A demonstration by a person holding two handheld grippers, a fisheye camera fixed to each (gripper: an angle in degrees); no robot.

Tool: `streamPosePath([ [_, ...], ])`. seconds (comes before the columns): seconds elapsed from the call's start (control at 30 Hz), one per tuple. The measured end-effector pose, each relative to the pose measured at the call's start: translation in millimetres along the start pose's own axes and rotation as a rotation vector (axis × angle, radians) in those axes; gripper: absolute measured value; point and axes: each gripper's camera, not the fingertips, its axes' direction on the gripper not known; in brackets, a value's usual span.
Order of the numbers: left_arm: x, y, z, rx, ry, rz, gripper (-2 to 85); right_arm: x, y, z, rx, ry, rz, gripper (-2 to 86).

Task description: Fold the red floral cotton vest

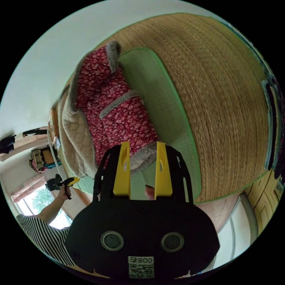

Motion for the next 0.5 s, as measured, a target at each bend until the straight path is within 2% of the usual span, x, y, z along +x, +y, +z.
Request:
streamPosePath([
  [0.1,17.6,0.9,28.9,0.031,0.015,-0.084,12.1,8.5,-16.2,28.7,-0.065,-0.033,-0.005,12.0],
  [0.17,36.4,2.5,39.2,0.034,-0.062,-0.125,11.5,7.2,-18.6,41.1,-0.084,-0.026,-0.017,11.5],
  [0.23,49.4,5.9,43.2,0.017,-0.112,-0.111,10.5,6.9,-18.2,46.5,-0.081,-0.041,-0.014,10.7],
  [0.5,89.7,38.4,22.6,0.036,-0.110,-0.021,3.0,0.3,8.4,18.6,-0.080,-0.237,-0.066,6.8],
])
